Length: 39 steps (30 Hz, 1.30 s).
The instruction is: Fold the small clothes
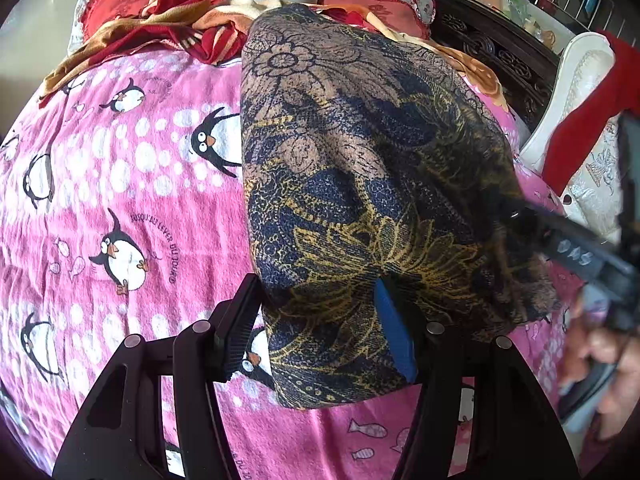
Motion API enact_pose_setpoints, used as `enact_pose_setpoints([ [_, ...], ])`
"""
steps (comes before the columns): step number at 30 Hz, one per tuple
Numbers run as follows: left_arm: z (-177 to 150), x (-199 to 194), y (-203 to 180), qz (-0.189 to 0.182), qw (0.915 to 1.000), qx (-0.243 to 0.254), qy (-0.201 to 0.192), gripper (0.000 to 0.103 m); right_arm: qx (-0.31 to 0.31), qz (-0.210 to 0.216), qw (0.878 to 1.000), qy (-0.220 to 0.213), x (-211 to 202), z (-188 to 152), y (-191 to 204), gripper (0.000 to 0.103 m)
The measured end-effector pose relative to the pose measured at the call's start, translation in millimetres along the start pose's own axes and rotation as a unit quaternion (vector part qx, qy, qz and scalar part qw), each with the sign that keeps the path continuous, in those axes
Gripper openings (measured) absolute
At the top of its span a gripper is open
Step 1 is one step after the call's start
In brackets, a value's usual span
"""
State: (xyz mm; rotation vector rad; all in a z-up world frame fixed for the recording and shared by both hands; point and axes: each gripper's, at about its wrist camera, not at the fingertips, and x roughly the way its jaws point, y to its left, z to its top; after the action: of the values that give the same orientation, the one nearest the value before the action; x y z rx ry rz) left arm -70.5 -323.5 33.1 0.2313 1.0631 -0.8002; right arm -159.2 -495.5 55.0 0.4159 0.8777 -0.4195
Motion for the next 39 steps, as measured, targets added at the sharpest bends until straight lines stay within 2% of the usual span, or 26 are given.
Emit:
enact_pose_setpoints([
  [2,-0.1,-2.6,2.3,-0.012,0.9999,-0.001,0.001,0.059,0.027,0.024,0.999,-0.007,5.1,-3.3,-11.1,0.066],
  [3,0.7,-4.2,4.8,-0.02,0.9998,-0.003,0.001,0.059,0.036,0.032,0.999,-0.008,6.8,-3.9,-15.9,0.068],
  [6,7.2,-11.2,19.3,-0.049,0.9986,-0.02,-0.008,0.061,0.063,0.074,0.995,-0.007,5.7,-5.9,-30.5,0.069],
  [8,14.0,-15.6,29.5,-0.069,0.9969,-0.033,-0.02,0.074,0.077,0.094,0.992,-0.015,2.3,-5.0,-39.3,0.071],
  [9,18.6,-17.5,34.9,-0.08,0.9955,-0.042,-0.029,0.077,0.08,0.1,0.992,-0.02,1.3,-4.5,-41.5,0.072],
  [12,29.5,-16.6,42.2,-0.108,0.9922,-0.053,-0.033,0.077,0.083,0.115,0.989,-0.033,1.0,1.5,-44.8,0.074],
  [19,44.0,-0.6,36.0,-0.11,0.9923,-0.053,-0.021,0.077,0.095,0.126,0.987,-0.029,12.0,12.5,-43.1,0.075],
  [23,44.8,8.1,34.0,-0.124,0.991,-0.049,-0.016,0.077,0.094,0.137,0.986,-0.025,19.5,14.3,-44.3,0.078],
  [31,54.2,27.4,52.3,-0.179,0.98,-0.088,-0.002,0.077,0.077,0.171,0.982,-0.014,36.5,24.5,-48.2,0.081],
  [33,58.0,29.9,51.8,-0.179,0.9801,-0.085,-0.001,0.077,0.076,0.18,0.981,-0.011,41.8,26.9,-48.4,0.081],
  [36,60.8,30.1,48.9,-0.18,0.9802,-0.082,-0.001,0.083,0.077,0.198,0.977,-0.007,47.5,29.9,-47.0,0.078],
  [37,62.1,31.5,47.7,-0.178,0.9805,-0.084,0.001,0.084,0.078,0.204,0.976,-0.005,48.9,30.9,-45.9,0.07],
  [39,65.4,33.2,43.9,-0.174,0.981,-0.086,-0.001,0.084,0.073,0.206,0.976,-0.005,48.8,32.2,-41.6,0.062],
])
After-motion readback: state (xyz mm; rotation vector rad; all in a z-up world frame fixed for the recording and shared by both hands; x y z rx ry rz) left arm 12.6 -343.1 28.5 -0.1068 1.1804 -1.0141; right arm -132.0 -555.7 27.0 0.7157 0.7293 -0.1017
